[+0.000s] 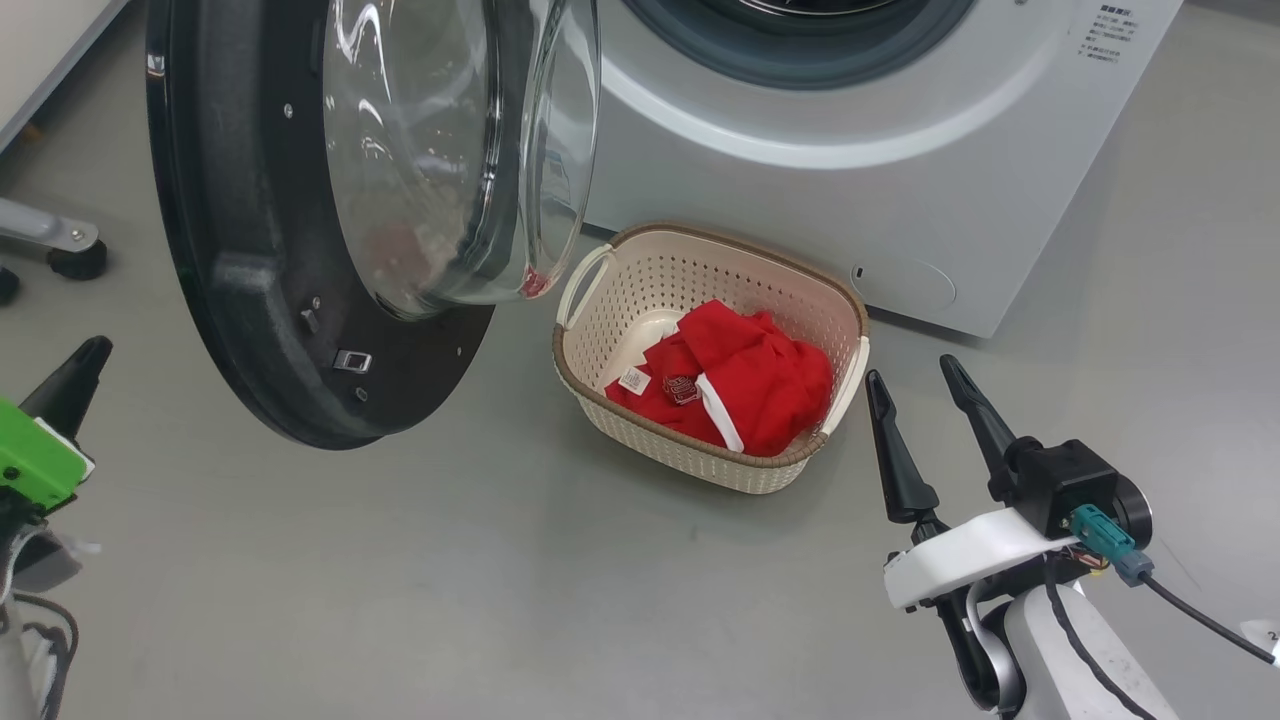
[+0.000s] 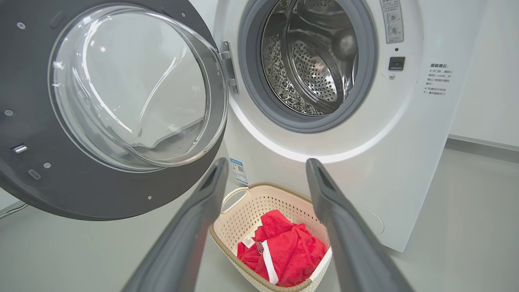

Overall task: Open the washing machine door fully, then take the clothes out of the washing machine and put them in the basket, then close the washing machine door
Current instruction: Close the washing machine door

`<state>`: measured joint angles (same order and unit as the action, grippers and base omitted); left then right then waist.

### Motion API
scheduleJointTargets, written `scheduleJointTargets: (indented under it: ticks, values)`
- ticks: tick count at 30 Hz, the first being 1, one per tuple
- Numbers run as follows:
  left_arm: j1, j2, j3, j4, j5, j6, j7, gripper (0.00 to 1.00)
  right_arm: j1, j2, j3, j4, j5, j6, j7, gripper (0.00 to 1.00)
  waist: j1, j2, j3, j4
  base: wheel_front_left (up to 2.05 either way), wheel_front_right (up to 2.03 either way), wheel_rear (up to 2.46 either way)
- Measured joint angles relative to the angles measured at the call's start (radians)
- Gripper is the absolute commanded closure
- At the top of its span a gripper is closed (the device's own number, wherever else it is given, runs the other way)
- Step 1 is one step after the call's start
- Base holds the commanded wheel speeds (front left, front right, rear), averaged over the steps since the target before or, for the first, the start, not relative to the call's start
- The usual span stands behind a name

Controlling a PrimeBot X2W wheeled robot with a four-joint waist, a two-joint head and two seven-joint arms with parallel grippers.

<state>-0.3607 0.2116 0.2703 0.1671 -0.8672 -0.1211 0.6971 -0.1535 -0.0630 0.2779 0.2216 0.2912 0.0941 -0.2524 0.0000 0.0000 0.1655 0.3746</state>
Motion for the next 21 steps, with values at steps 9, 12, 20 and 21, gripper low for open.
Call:
scheduleJointTargets:
  ticks: [9, 12, 20, 21]
  values:
    - [0.119, 0.037, -0.074, -0.058, 0.113, 0.000, -0.238, 1.00, 0.009, 0.001, -0.001, -0.004, 0.000, 0.000, 0.000, 0.00, 0.0000, 0.0000, -0.009, 0.013, 0.00, 0.00, 0.00]
    - [0.163, 0.045, -0.095, -0.065, 0.152, 0.000, -0.327, 1.00, 0.014, 0.001, 0.000, -0.004, 0.000, 0.000, 0.000, 0.00, 0.0000, 0.0000, -0.011, 0.015, 0.00, 0.00, 0.00]
    - [0.236, 0.053, -0.149, -0.071, 0.214, 0.000, -0.536, 1.00, 0.019, 0.001, 0.006, -0.005, 0.000, 0.000, 0.000, 0.00, 0.0000, 0.0000, -0.016, 0.018, 0.00, 0.00, 0.00]
    - [0.240, 0.054, -0.157, -0.072, 0.218, 0.000, -0.561, 1.00, 0.019, 0.001, 0.007, -0.005, 0.000, 0.000, 0.000, 0.00, 0.0000, 0.0000, -0.017, 0.018, 0.00, 0.00, 0.00]
